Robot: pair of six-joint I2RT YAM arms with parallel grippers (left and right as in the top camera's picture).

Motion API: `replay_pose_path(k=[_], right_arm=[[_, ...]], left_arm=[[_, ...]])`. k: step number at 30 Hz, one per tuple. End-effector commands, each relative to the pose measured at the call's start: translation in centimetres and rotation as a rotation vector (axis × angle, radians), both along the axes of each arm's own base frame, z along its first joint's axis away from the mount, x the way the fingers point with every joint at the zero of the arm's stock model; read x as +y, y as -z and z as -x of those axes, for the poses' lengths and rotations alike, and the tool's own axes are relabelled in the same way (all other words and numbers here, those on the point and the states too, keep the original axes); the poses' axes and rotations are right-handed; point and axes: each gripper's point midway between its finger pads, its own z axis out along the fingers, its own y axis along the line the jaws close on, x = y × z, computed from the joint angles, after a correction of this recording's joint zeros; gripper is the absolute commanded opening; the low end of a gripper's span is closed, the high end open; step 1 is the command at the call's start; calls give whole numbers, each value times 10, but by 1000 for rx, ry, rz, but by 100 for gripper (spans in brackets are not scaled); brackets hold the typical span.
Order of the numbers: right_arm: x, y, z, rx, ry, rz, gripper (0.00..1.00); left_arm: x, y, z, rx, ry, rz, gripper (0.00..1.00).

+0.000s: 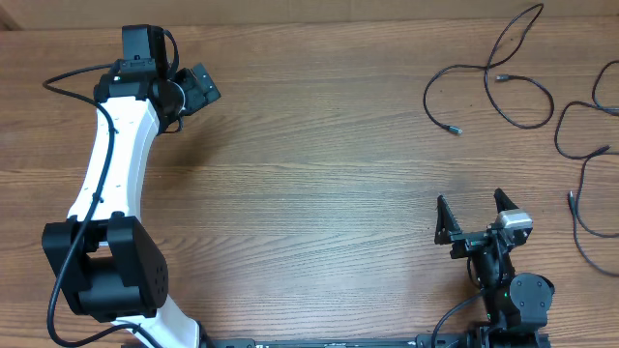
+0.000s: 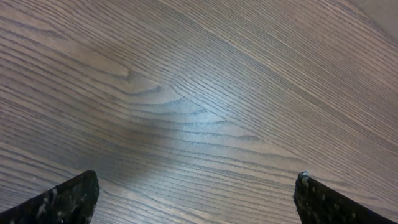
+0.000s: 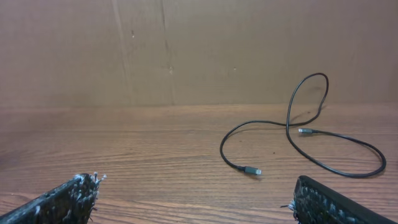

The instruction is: Untangle cables

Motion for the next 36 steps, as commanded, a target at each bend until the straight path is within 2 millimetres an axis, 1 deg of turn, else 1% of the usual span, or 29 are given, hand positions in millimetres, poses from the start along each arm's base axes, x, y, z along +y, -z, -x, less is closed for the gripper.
replay_pose_path(k=[1,4,6,10,12,14,15,16,17,18,22,25,26,30,34,36], right_arm=[[-1,1,0,-5,3,-2,100],[-1,1,0,-5,3,-2,100],[-1,1,0,-5,3,-2,100],[-1,1,0,-5,3,-2,100],[-1,1,0,-5,3,-2,100],[-1,1,0,-5,3,-2,100],[-1,1,0,-5,3,-2,100],[-1,1,0,-5,3,-2,100],[-1,1,0,-5,3,-2,100],[-1,1,0,-5,3,-2,100],[-1,1,0,-5,3,-2,100],[-1,1,0,-5,3,-2,100],[-1,1,0,-5,3,-2,100],[-1,1,0,-5,3,-2,100],[-1,1,0,-5,3,-2,100],[-1,1,0,-5,3,-2,100]], left_arm=[[-4,-23,-3,-54,3,3,100],[-3,-23,-3,-54,2,1,99],[2,-28,-11,-91,-13,-26,100],[3,-31,-10,-96,-3,-29,99],[6,-37,-8,-111,14,-51,100],[7,-51,-5,-142,58,-87,100],[7,-62,-3,-167,87,-111,100],[8,-79,1,-204,109,-144,100],[10,-87,4,-220,110,-159,100],[12,-100,8,-248,109,-180,99],[13,-155,31,-370,92,-214,99],[10,-185,52,-440,91,-218,100],[10,-196,62,-465,92,-224,100],[8,-223,96,-519,106,-254,100],[7,-250,137,-595,101,-272,100],[9,-262,157,-632,81,-289,99]])
